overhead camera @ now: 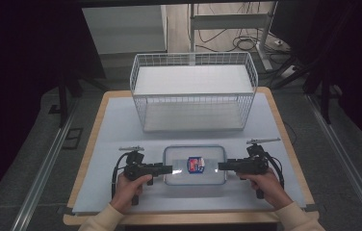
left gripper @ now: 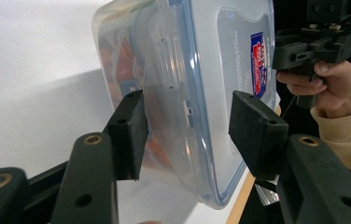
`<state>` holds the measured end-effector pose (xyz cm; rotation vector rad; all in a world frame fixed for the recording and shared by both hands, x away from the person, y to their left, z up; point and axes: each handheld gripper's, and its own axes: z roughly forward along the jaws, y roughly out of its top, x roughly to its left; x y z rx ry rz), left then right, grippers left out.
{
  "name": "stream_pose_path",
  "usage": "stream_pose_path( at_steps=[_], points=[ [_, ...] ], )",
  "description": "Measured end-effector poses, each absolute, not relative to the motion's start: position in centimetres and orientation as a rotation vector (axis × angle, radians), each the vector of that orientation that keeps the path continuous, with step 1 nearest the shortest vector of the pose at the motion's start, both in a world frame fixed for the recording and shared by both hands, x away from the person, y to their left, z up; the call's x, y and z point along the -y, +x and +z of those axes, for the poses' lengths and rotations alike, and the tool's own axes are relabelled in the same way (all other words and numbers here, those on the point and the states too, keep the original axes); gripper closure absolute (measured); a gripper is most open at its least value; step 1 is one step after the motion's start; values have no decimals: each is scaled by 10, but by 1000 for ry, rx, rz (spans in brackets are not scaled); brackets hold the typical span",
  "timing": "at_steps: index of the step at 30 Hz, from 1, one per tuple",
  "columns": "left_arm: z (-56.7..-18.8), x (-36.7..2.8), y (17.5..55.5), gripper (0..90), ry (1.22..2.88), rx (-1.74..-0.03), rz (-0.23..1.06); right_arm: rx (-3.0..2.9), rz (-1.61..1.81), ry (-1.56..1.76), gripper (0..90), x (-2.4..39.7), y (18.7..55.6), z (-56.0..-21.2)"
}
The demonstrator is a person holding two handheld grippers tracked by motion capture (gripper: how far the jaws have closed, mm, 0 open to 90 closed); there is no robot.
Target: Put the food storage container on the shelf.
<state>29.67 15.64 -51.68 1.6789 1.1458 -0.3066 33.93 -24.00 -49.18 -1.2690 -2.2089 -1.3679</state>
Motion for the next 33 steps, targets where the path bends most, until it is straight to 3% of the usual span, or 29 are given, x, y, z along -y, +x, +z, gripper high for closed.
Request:
stream_pose_path(
  at_steps=[33],
  points=[
    [-499,-148,283,522,1658,-1147,-186,2180,-1450,-1319,495,243,331,-479]
  ],
)
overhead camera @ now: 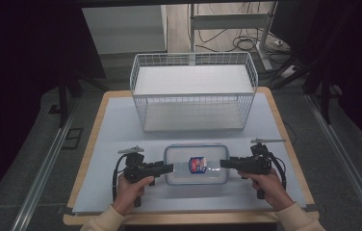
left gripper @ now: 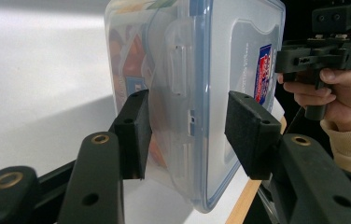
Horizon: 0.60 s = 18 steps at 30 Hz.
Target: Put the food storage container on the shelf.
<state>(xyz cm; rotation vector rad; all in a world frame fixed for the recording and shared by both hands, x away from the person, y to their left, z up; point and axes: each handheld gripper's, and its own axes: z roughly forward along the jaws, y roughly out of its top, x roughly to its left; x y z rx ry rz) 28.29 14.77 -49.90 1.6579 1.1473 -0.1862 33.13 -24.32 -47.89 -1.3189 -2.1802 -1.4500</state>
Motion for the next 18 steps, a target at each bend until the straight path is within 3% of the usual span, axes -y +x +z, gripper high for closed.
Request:
stream_pose_path(
  at_steps=[18],
  points=[
    [-481,-150,289,526,1638,-1120,-157,2257,-1520,-1260,496,240,336,-455]
  ],
)
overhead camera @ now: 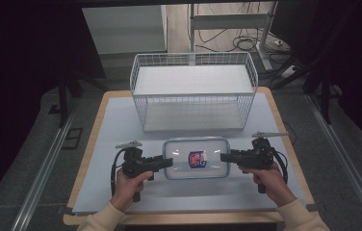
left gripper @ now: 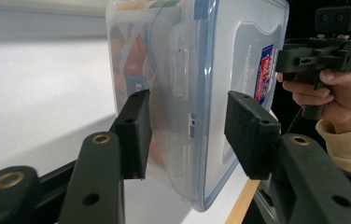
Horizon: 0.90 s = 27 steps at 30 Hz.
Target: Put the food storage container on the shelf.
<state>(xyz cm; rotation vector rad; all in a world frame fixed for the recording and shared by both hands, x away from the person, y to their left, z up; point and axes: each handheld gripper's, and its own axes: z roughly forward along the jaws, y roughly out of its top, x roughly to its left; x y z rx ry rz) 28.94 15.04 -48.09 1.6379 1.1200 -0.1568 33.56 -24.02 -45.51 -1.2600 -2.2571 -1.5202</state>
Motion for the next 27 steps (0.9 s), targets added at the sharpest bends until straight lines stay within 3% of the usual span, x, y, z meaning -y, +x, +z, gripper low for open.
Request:
stream_pose_path(
  at_steps=[27],
  points=[
    [-409,-148,308,526,1621,-1044,-45,2303,-1678,-1196,495,243,350,-389]
  ],
)
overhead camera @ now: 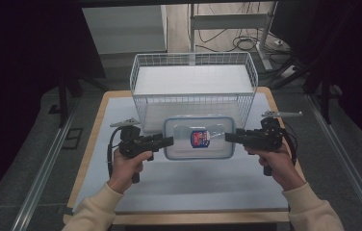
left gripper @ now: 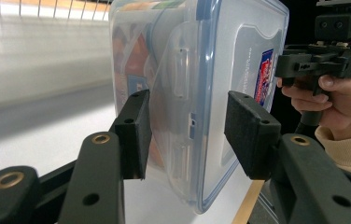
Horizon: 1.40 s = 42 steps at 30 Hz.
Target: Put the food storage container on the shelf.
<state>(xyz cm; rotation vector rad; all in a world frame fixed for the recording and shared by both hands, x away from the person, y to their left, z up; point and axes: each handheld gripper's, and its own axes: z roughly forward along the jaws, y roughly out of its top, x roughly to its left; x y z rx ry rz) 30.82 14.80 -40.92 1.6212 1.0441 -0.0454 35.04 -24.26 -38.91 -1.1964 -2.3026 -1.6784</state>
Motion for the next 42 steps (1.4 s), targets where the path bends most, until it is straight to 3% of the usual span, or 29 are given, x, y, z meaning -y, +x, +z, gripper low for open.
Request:
stream_pose_path(
  at_steps=[42],
  points=[
    [-339,-152,348,526,1598,-991,50,2327,-1800,-1141,493,238,392,-319]
  ],
)
